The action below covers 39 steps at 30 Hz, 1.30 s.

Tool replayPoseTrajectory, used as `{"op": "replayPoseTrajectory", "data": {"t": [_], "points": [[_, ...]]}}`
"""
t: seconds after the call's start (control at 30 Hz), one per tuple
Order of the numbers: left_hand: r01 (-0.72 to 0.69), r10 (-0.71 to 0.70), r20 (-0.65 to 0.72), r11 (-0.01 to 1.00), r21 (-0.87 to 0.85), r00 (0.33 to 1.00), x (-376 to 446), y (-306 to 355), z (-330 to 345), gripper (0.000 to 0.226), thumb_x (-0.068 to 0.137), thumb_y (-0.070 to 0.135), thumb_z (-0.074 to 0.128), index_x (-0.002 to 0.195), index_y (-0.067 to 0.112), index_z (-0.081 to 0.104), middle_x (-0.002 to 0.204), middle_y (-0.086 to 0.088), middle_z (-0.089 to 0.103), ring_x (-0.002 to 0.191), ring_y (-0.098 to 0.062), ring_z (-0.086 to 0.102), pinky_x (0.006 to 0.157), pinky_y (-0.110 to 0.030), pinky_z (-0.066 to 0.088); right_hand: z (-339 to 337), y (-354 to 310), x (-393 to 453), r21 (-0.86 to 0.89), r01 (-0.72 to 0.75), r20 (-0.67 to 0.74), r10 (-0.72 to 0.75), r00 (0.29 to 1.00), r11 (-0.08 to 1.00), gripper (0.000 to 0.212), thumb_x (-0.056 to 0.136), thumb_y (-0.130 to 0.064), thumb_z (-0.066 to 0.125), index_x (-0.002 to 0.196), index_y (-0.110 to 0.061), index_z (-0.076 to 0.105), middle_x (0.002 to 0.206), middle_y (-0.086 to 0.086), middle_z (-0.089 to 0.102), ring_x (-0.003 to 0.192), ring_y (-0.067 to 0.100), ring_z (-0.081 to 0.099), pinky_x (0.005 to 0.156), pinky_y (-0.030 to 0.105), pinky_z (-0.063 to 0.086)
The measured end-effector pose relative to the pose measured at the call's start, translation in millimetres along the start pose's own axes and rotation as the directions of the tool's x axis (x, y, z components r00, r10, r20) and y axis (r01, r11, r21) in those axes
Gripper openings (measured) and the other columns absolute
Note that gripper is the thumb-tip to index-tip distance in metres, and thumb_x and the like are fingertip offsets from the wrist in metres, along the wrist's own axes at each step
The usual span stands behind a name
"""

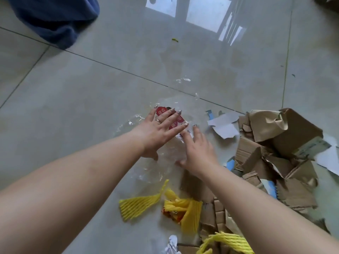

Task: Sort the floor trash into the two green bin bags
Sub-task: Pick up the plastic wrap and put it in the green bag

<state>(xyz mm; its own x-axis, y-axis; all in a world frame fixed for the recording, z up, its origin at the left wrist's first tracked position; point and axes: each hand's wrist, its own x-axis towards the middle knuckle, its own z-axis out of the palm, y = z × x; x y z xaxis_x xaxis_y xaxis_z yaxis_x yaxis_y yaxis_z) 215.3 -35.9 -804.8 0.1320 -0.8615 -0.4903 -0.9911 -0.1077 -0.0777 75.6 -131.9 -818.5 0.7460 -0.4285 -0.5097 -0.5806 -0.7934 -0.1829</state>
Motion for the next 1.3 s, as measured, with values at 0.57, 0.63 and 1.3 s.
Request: {"op": "replayPoseTrajectory", "data": {"t": [0.57, 0.63, 1.3], "points": [[0.058, -0.076, -0.177, 0.993, -0.106, 0.981, -17, 26, -46, 0.042, 0.097, 0.015, 0.032, 0.133, 0.031, 0.045, 0.122, 0.002, 0.063, 0.114, -0.021, 0.059, 0.119, -0.044, 0.005, -29, 30, -57, 0.149, 0.243, -0.417, -0.162, 0.894, 0.958, 0.036, 0.091, -0.014, 0.041, 0.123, -0.018, 0.057, 0.129, 0.001, 0.057, 0.115, 0.025, 0.054, 0.084, 0.037, 0.048], [0.051, -0.076, -0.228, 0.992, -0.115, 0.971, -27, 39, -65, 0.044, 0.097, 0.012, 0.031, 0.131, 0.033, 0.048, 0.122, 0.002, 0.064, 0.113, -0.021, 0.06, 0.118, -0.04, 0.012, -46, 38, -79, 0.128, 0.254, -0.476, -0.165, 0.864, 0.959, 0.045, 0.087, -0.024, 0.029, 0.121, -0.017, 0.059, 0.126, 0.002, 0.06, 0.111, 0.027, 0.057, 0.082, 0.038, 0.05], [-0.525, 0.507, -0.679, 0.826, 0.206, 0.531, -159, 446, -338, 0.059, 0.092, 0.004, 0.043, 0.144, 0.032, 0.033, 0.146, 0.004, 0.044, 0.125, -0.023, 0.052, 0.099, -0.039, 0.046, -128, 250, -588, -0.069, -0.264, -0.828, 0.092, 0.553, 0.962, 0.041, 0.078, 0.004, 0.055, 0.113, -0.016, 0.06, 0.115, 0.007, 0.064, 0.09, 0.034, 0.064, 0.071, 0.042, 0.056]]}}
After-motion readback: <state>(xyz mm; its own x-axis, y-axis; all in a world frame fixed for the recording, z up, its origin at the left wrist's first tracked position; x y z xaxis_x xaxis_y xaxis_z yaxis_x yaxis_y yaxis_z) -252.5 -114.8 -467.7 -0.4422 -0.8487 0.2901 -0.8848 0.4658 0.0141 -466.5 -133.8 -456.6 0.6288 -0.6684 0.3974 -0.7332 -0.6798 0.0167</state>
